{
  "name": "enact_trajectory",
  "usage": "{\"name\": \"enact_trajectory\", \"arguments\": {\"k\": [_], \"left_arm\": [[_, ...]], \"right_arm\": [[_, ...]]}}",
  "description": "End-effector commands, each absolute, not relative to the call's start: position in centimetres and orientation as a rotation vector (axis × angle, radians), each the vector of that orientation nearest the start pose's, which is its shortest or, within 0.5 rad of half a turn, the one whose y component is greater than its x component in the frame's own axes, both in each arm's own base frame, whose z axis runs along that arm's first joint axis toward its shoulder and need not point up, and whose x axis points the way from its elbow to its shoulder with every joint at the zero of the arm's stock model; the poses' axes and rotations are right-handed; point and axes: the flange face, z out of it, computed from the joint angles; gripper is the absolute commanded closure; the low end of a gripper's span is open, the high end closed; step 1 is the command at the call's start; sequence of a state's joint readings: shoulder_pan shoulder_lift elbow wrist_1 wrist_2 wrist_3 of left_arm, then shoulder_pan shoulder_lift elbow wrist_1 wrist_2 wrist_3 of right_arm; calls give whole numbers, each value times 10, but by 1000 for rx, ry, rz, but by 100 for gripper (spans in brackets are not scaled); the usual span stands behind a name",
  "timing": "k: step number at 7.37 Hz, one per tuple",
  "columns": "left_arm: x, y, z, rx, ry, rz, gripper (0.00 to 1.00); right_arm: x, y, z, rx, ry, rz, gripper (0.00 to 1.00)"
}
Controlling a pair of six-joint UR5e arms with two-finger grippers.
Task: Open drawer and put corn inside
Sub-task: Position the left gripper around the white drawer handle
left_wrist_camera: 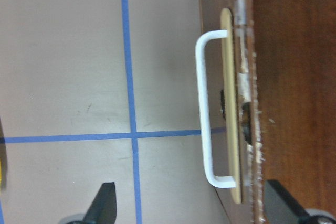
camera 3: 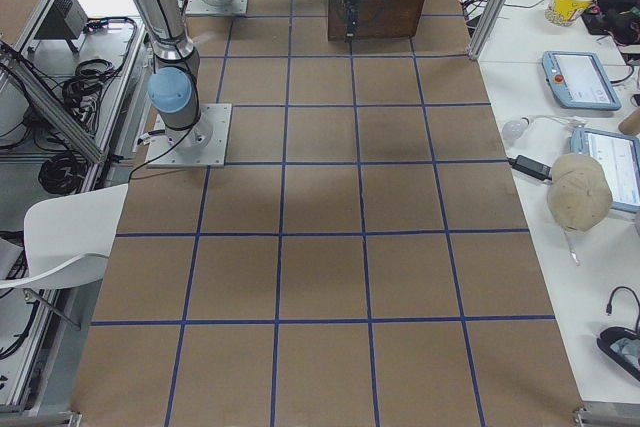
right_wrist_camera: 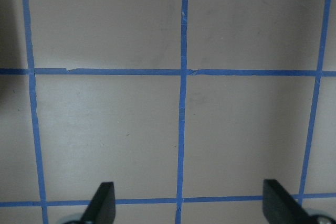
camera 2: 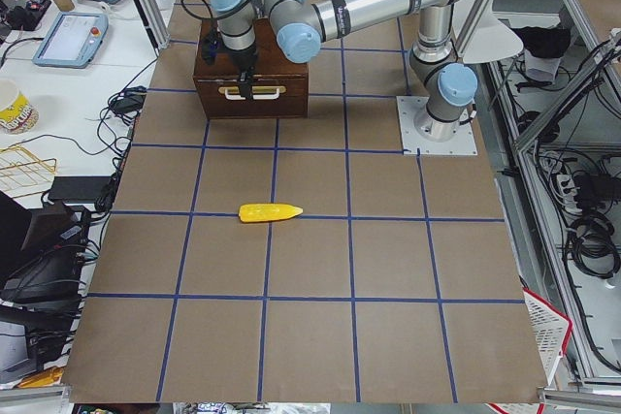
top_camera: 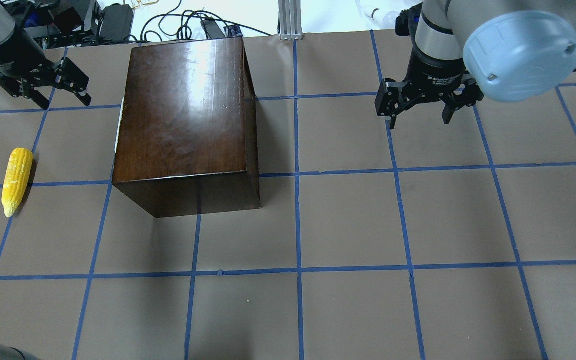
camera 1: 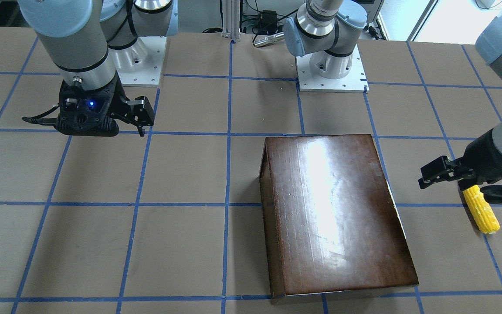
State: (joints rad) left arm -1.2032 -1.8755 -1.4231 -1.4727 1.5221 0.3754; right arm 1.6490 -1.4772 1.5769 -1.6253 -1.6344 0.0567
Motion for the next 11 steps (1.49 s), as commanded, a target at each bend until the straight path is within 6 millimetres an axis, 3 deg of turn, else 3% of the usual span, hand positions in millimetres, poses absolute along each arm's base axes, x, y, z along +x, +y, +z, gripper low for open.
{"name": "enact_trajectory", "arguments": {"k": [1, 5, 11], "left_arm": [[102, -633, 372, 23, 3250, 40, 0], [97, -634, 331, -5, 3389, 83, 0], [99, -629, 309, -119, 3408, 159, 0]], "right_arm": [[168, -514, 443, -37, 3206, 64, 0], [168, -514, 443, -37, 3205, 65, 0], [168, -513, 443, -37, 3205, 67, 0]]}}
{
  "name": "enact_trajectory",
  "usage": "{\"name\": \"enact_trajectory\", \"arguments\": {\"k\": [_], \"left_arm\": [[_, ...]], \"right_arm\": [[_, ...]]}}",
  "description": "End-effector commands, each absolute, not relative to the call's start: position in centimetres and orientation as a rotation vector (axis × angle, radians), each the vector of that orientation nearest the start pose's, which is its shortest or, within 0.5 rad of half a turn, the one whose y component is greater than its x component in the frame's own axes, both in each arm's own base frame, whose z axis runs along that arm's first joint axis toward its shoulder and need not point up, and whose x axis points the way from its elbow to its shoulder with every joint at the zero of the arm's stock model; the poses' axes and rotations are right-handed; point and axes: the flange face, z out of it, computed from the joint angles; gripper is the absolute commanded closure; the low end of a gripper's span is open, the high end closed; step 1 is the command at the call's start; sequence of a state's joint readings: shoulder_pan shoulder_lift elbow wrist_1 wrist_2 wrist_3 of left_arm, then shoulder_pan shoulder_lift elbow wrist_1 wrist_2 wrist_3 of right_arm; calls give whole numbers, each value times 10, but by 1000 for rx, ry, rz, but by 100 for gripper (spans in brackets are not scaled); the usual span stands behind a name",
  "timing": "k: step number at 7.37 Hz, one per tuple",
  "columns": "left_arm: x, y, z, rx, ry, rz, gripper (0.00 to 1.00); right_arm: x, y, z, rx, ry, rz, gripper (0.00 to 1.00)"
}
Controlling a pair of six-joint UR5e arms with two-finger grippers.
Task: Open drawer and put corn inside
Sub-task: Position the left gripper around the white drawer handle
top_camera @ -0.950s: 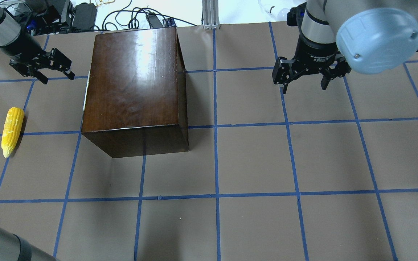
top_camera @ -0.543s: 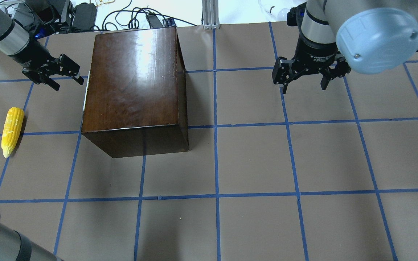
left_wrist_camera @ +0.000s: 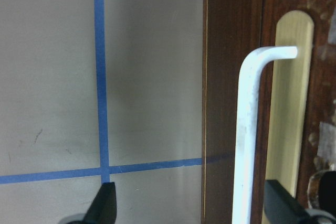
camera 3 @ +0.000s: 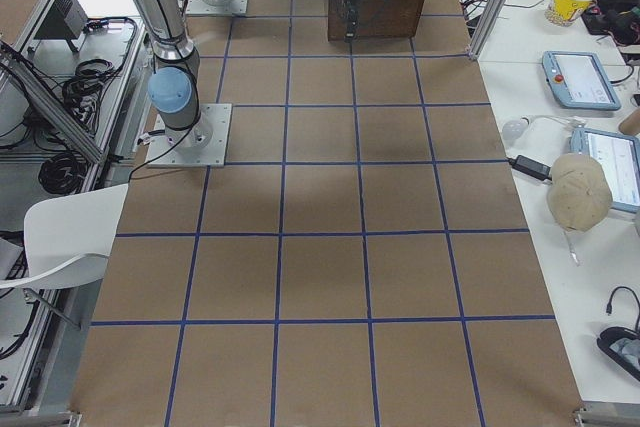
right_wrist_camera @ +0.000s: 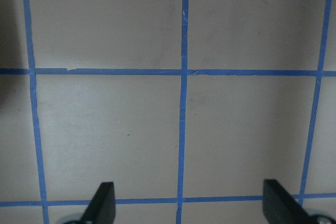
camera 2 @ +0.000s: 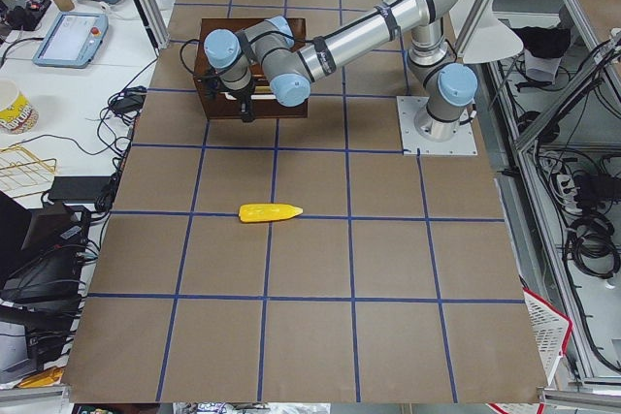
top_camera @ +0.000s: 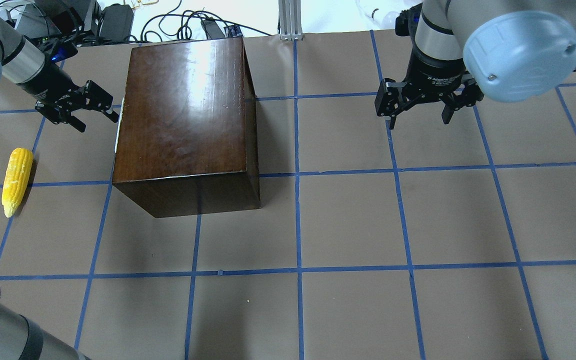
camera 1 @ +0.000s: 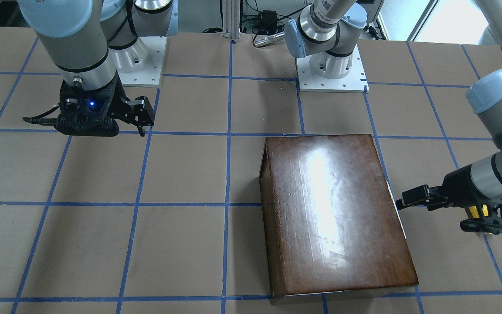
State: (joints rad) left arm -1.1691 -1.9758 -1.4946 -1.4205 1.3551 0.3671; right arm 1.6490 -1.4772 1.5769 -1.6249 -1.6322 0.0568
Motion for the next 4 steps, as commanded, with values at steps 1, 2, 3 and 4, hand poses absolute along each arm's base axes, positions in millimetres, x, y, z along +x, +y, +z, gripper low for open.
{"name": "enact_trajectory", "arguments": {"k": [1, 2, 3, 4], "left_arm": [[95, -629, 306, -110, 3448, 145, 0], [95, -631, 302, -102, 3453, 155, 0], [95, -631, 300, -97, 3454, 156, 0], [96, -631, 297, -95, 3454, 164, 0]], "right_arm": [[168, -513, 443, -37, 3205, 67, 0], [168, -513, 443, -37, 3205, 67, 0], [168, -514, 443, -37, 3205, 65, 0], [168, -513, 443, -37, 3205, 67, 0]]}}
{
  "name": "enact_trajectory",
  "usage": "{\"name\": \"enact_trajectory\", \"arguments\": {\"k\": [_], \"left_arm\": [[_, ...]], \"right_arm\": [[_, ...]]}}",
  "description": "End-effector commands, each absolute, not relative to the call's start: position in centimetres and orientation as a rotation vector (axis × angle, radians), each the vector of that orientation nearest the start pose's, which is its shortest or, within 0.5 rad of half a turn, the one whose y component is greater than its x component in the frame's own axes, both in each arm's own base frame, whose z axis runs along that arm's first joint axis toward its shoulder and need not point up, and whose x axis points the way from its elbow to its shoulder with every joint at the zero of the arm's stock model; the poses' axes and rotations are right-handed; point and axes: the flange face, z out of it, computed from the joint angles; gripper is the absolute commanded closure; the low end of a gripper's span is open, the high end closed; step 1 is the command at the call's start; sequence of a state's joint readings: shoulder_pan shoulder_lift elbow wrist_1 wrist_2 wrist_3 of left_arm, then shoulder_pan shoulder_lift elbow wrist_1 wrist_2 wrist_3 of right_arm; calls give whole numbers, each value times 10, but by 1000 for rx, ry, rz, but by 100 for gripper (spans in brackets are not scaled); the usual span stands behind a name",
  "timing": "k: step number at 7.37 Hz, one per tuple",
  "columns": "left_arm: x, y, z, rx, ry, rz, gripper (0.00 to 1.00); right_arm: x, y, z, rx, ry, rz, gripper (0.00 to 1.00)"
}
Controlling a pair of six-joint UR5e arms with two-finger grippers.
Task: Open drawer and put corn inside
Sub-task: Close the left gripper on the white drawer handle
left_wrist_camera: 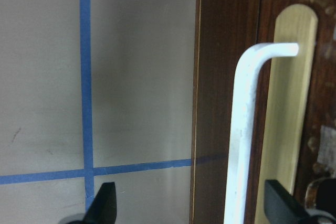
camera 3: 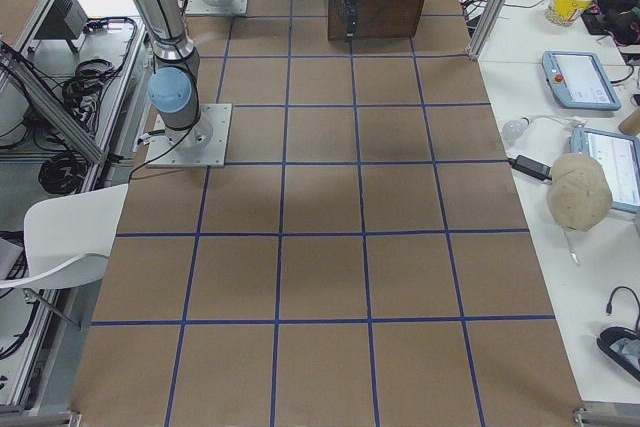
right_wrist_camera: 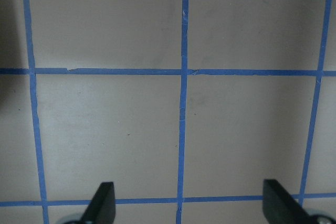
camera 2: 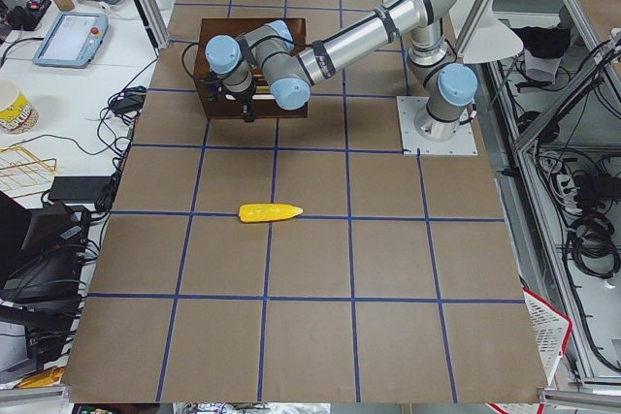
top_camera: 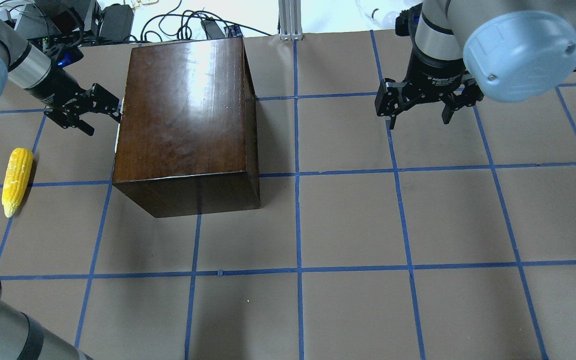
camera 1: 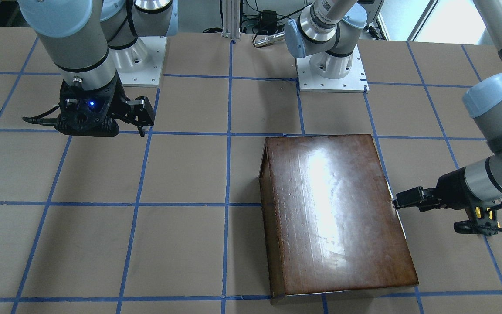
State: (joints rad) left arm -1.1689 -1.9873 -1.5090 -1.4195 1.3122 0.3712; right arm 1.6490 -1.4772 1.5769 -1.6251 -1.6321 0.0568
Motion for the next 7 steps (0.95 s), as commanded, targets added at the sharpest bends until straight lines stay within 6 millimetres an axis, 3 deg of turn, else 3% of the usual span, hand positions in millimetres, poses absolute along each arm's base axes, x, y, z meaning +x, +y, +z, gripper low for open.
{"name": "enact_trajectory", "arguments": {"k": [1, 7], "left_arm": [[96, -631, 296, -93, 3456, 165, 0], [98, -631, 274, -56, 3468, 217, 0]], "right_arm": [[168, -514, 443, -37, 3205, 65, 0], [168, -514, 443, -37, 3205, 65, 0]]}}
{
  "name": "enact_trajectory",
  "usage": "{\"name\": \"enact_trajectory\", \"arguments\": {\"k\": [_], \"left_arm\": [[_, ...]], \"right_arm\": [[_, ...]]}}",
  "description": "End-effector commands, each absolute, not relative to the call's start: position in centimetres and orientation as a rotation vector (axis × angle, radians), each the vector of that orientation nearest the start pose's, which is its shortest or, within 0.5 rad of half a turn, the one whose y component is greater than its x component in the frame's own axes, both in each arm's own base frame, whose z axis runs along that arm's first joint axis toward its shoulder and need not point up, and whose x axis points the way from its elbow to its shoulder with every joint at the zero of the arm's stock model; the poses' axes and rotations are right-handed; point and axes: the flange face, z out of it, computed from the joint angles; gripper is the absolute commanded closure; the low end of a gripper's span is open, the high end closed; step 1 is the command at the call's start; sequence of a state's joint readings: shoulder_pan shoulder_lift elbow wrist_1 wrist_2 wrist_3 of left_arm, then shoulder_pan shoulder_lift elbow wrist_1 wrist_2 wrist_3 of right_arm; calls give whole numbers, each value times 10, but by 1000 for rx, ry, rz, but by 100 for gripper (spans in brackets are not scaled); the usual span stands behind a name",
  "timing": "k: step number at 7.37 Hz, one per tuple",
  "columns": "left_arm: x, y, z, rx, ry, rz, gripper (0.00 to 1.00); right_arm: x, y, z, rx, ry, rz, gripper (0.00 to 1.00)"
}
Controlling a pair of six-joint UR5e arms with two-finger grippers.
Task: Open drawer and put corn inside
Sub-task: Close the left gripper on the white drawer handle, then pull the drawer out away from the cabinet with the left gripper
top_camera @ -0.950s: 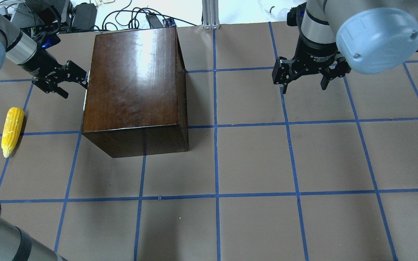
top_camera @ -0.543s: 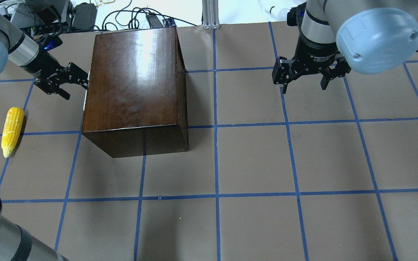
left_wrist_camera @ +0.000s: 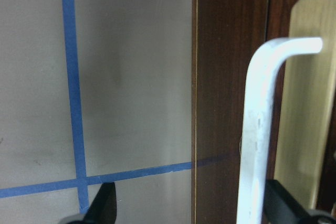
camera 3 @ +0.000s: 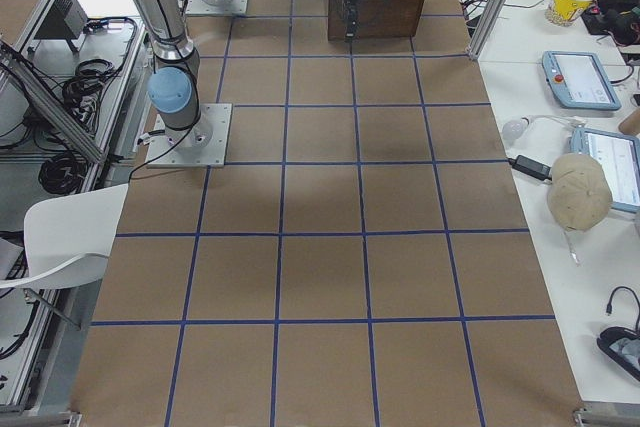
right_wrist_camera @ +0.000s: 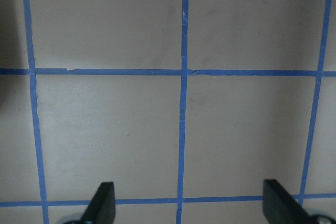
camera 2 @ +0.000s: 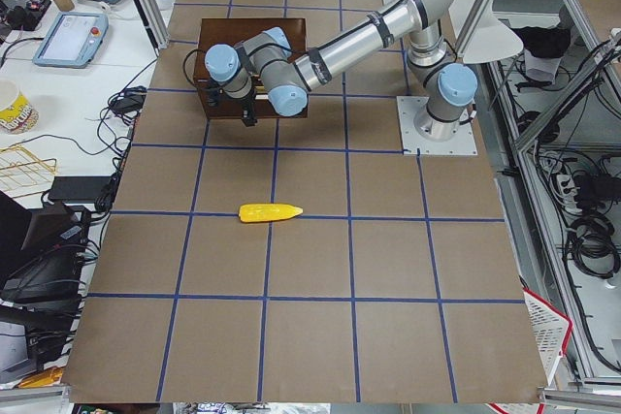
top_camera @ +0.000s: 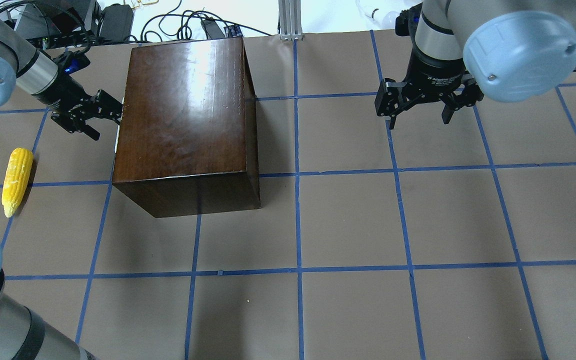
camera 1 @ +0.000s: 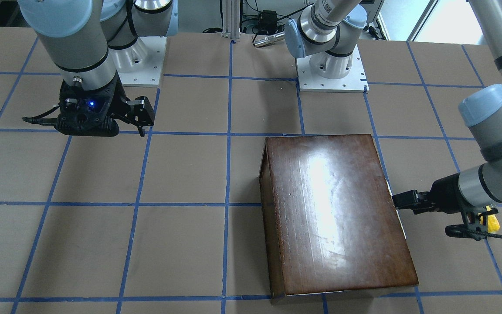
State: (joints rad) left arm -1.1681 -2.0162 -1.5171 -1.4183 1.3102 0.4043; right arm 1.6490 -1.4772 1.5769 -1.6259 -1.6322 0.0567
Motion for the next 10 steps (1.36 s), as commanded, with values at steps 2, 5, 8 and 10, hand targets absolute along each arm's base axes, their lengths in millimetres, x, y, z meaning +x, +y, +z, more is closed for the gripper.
{"name": "enact_trajectory", "arguments": {"k": [2, 5, 8, 10], "left_arm": [[100, -633, 276, -63, 3458, 175, 0], [105, -637, 282, -88, 3442, 124, 0], [146, -628, 279, -225, 3446, 115, 0], [154, -628, 287, -222, 3433, 92, 0]], "right_arm": [[168, -513, 443, -37, 3205, 67, 0], [168, -514, 443, -37, 3205, 65, 0], [168, -513, 443, -37, 3205, 67, 0], [168, -513, 443, -37, 3207, 67, 0]]}}
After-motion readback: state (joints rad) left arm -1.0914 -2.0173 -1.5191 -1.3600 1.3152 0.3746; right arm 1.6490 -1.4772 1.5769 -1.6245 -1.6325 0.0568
